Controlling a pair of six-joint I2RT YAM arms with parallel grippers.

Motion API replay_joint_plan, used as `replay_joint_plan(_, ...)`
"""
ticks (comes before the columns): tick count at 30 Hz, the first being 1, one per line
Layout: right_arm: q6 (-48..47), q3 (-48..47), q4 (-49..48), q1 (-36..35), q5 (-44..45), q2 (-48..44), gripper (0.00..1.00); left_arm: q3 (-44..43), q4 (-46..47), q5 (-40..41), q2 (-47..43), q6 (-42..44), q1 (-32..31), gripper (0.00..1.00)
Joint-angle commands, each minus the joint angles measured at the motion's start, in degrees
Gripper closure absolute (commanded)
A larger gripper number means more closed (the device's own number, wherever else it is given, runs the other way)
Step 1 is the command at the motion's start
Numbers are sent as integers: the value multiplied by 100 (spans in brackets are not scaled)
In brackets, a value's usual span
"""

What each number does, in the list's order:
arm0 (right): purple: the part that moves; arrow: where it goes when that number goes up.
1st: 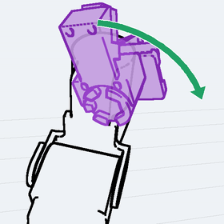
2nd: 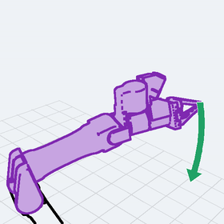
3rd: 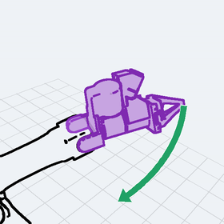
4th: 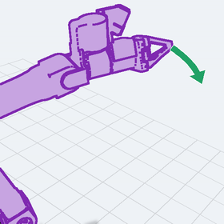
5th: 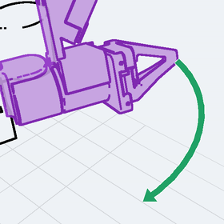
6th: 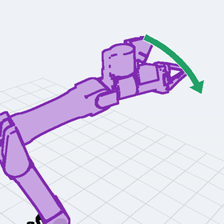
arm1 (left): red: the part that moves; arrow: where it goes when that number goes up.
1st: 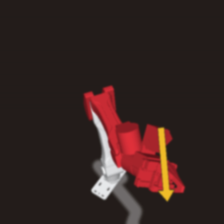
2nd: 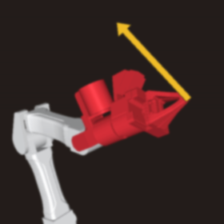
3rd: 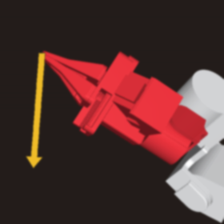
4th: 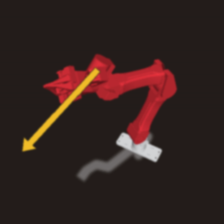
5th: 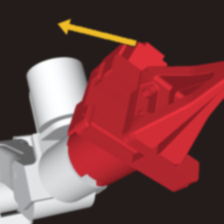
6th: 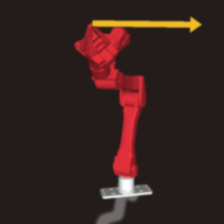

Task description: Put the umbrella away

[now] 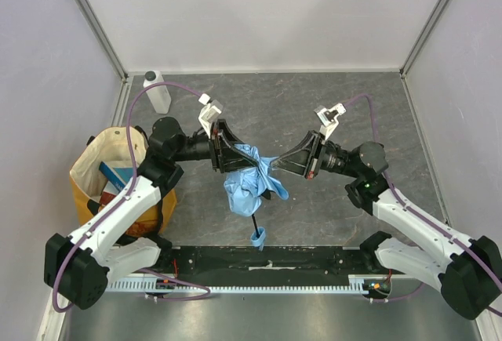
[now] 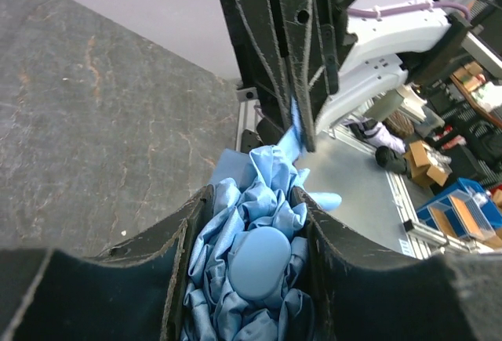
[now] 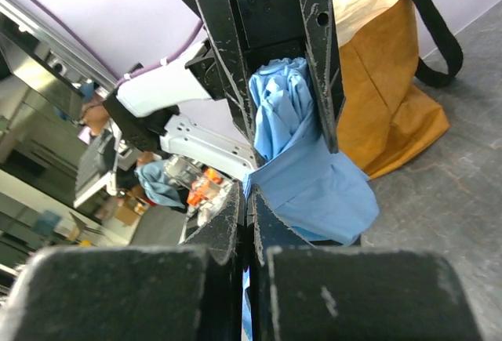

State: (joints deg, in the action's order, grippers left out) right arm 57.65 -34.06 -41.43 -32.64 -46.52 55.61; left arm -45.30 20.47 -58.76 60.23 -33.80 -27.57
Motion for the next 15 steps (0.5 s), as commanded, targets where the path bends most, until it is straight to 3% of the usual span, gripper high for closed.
replay_joint_plan(1,1056,-302,-1377,-268,-6,-95,100,-251,-1008,1304,-20,532,138,98)
replay_joint_plan(6,-1007,-1241,1467,-892,346,-210,100,-409,-1511,2105,50,357,129,98)
replay_joint_plan(15,-2510,-2243,3551,-1946,1337,476,100,-805,-2477,4221,-11,541,-617,98)
